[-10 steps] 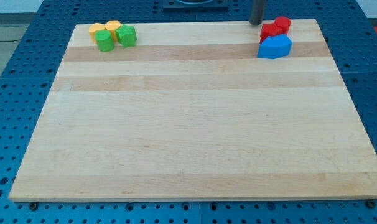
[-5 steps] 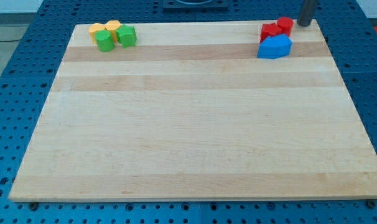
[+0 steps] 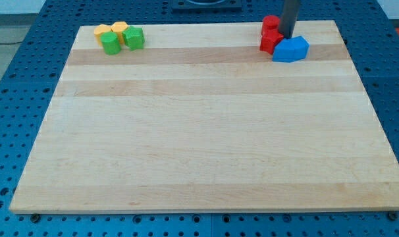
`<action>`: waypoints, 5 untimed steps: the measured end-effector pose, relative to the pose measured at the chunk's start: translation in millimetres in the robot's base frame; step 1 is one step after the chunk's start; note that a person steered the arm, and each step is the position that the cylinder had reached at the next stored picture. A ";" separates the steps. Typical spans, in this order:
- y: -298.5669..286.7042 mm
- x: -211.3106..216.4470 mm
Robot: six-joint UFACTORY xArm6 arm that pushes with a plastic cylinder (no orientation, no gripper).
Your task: Separate the red star from the red circle
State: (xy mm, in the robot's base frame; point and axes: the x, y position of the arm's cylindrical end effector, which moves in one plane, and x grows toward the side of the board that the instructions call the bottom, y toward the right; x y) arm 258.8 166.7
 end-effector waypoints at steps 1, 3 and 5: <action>-26.0 19.2; -56.6 -0.1; -106.8 2.6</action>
State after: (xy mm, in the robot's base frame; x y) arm 261.4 59.9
